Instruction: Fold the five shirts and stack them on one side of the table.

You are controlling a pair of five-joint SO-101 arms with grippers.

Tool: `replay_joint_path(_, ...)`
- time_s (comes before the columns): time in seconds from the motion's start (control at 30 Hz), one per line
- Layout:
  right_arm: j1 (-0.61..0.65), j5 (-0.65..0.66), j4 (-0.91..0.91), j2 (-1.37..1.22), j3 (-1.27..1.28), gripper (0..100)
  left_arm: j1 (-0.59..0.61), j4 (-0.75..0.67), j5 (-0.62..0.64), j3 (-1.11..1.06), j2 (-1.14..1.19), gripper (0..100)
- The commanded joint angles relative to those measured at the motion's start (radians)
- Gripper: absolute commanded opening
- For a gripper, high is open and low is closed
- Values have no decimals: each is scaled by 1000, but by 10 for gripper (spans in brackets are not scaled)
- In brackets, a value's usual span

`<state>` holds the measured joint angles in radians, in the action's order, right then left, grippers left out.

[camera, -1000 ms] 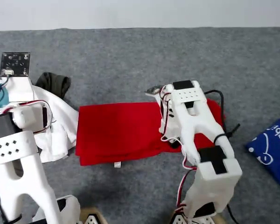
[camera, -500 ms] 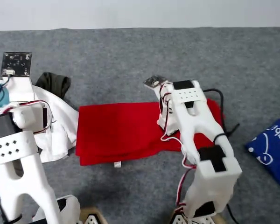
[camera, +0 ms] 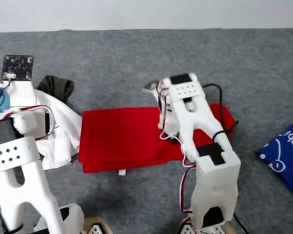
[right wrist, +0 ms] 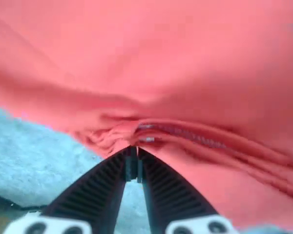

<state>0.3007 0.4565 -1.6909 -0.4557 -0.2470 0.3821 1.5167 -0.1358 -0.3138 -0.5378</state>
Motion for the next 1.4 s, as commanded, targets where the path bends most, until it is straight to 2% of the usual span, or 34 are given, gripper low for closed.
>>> replay_joint_path(0.0,36,3,-88,114,-173,10,32,28,0,8,-38,2)
replay_joint_path(0.07,65,-26,-96,142,-210,10,84,26,9,8,-63,2)
replay_joint_path(0.13,97,-110,-91,151,-239,11,157,23,25,8,-98,2)
replay_joint_path(0.37,248,-525,47,97,-261,12,397,25,21,-47,-184,2)
replay_joint_path(0.53,334,-623,145,36,-262,11,525,26,-34,-120,-219,2)
replay_joint_path(0.67,397,-796,242,-1,-264,24,592,25,-51,-162,-253,2)
replay_joint_path(0.73,438,-818,275,-27,-264,95,611,25,-51,-182,-272,2)
replay_joint_path(0.83,495,-867,283,-79,-264,266,631,25,-51,-214,-299,2)
replay_joint_path(0.9,521,-895,282,-108,-264,322,644,25,-51,-231,-322,2)
replay_joint_path(1.13,570,-895,298,-170,-288,280,652,28,-51,-295,-433,2)
replay_joint_path(1.37,587,-893,285,-274,-465,281,649,25,-115,-354,-548,2)
